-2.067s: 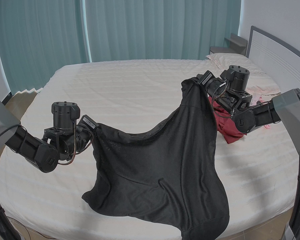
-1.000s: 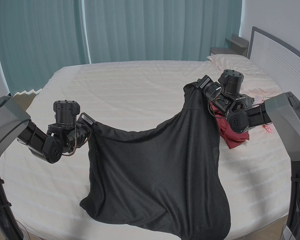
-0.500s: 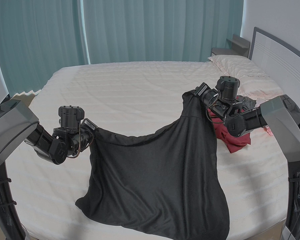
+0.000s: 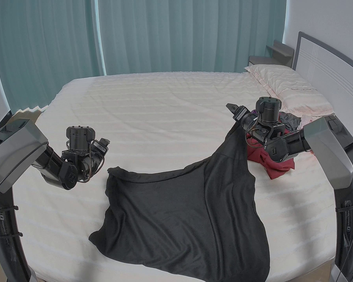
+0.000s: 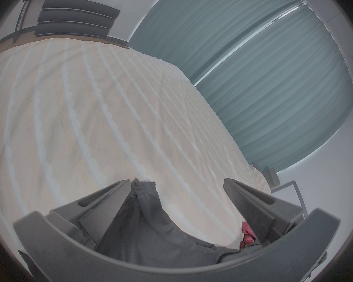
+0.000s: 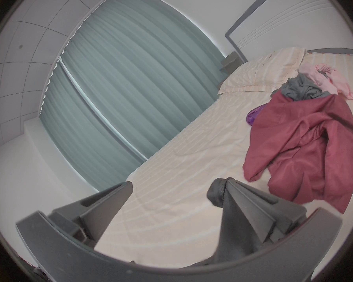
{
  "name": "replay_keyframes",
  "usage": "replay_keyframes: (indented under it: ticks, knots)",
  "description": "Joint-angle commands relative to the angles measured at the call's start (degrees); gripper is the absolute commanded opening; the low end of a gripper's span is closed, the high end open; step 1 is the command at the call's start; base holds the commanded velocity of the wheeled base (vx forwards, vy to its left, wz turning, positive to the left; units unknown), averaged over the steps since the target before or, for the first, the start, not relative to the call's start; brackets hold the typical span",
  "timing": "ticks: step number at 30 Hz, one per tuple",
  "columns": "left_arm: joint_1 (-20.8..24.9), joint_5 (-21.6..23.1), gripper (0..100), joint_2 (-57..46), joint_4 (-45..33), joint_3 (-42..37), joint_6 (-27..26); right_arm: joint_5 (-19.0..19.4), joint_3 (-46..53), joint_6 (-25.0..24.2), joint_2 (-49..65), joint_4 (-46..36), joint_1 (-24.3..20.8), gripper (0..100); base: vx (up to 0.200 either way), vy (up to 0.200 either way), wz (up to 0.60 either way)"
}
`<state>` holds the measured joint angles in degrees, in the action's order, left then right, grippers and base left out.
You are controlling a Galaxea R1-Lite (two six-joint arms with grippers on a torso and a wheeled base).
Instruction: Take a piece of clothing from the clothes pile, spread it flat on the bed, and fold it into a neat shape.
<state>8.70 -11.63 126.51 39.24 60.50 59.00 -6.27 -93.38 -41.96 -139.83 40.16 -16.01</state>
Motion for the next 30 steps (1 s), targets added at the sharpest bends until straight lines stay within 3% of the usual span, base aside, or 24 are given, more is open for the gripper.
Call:
replay_keyframes:
  ticks: [1, 5, 11, 15, 20, 24, 30]
  knots:
    - [-1.5, 0.12, 100, -0.13, -0.39, -0.47, -0.12, -0.24, -0.58, 0.12, -0.89, -2.54, 2.21, 100, 0.0, 0.0, 0.0]
    - [-1.58, 0.47, 100, -1.53, -2.06, -2.05, -0.03, -0.15, -0.84, 3.99, -2.03, -11.15, 3.26, 100, 0.0, 0.0, 0.0]
    - [-1.41, 3.98, 100, -5.31, -2.06, -7.33, 0.06, -3.05, -0.58, 5.57, -3.26, -11.06, 4.14, 100, 0.0, 0.0, 0.0]
    - [-1.58, 6.27, 100, -7.42, -2.24, -10.49, 0.15, -2.26, 3.2, 5.31, -0.45, -11.15, 4.32, 100, 0.0, 0.0, 0.0]
    - [-1.67, 11.37, 100, -12.26, -2.24, -17.44, 0.15, 2.75, 18.23, 5.22, 8.34, -10.36, 4.32, 100, 0.0, 0.0, 0.0]
    - [-1.76, 14.62, 100, -16.56, -2.24, -22.62, 0.15, 4.16, 28.08, 4.87, 14.05, -9.92, 4.05, 100, 0.0, 0.0, 0.0]
    - [-1.67, 18.84, 100, -23.95, -1.54, -34.4, 0.24, 5.39, 50.67, -1.63, 24.16, -2.36, 2.03, 100, 0.0, 0.0, 0.0]
